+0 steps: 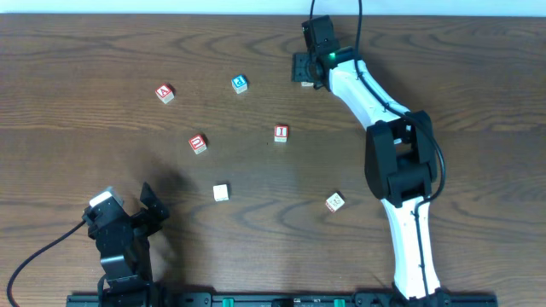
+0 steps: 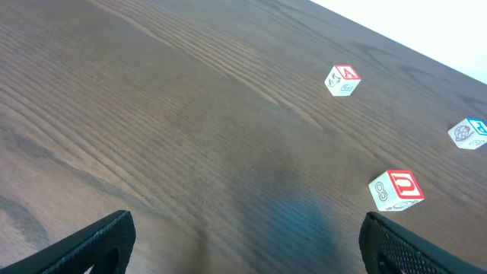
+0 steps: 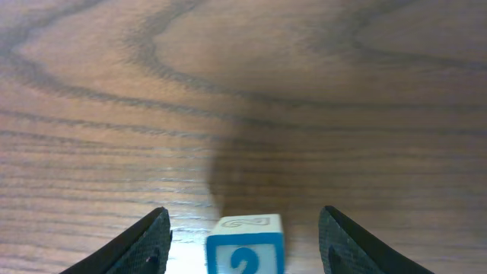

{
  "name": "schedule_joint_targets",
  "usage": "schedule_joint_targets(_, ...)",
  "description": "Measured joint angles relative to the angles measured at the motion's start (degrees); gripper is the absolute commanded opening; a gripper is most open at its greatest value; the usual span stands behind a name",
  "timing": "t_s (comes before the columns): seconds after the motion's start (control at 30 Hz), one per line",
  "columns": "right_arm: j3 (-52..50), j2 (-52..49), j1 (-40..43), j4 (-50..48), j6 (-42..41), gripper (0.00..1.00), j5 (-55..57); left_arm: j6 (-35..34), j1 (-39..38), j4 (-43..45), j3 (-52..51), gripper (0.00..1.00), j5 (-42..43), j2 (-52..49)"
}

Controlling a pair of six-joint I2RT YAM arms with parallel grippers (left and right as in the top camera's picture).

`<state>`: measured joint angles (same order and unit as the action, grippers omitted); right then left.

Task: Spell out Ai2
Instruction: 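Move the right gripper to the blue '2' block and grasp, then lift the blue '2' block and carry it beside the 'I' block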

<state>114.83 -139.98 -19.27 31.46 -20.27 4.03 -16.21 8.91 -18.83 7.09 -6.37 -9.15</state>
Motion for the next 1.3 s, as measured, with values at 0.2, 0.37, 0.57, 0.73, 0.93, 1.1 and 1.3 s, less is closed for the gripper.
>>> schedule_joint_targets(0.2, 0.00, 0.00, -0.50, 2.32, 0.20, 0.60, -0.20, 0.00, 0.00, 0.00, 0.00, 0.95, 0.00, 0.00)
schedule_joint_targets(0.37, 0.00, 0.00, -0.50, 3.50, 0.20, 0.60, -0.20, 0.00, 0.00, 0.00, 0.00, 0.95, 0.00, 0.00)
schedule_joint_targets(0.57, 0.00, 0.00, -0.50, 3.45, 0.35, 0.54, -0.17, 0.00, 0.00, 0.00, 0.00, 0.95, 0.00, 0.00)
schedule_joint_targets(0.73, 0.00, 0.00, -0.50, 3.50, 0.44, 0.46, -0.17, 0.00, 0.00, 0.00, 0.00, 0.95, 0.00, 0.00)
schedule_joint_targets(0.93, 0.00, 0.00, -0.50, 3.96, 0.42, 0.39, -0.11, 0.00, 0.00, 0.00, 0.00, 0.95, 0.00, 0.00)
schedule_joint_targets(1.1, 0.00, -0.13, -0.50, 5.20, 0.42, 0.35, 0.35, 0.00, 0.00, 0.00, 0.00, 0.95, 0.00, 0.00)
schedule_joint_targets(1.3, 0.00, -0.24, -0.50, 5.40, 0.42, 0.34, 0.94, 0.00, 0.00, 0.00, 0.00, 0.95, 0.00, 0.00)
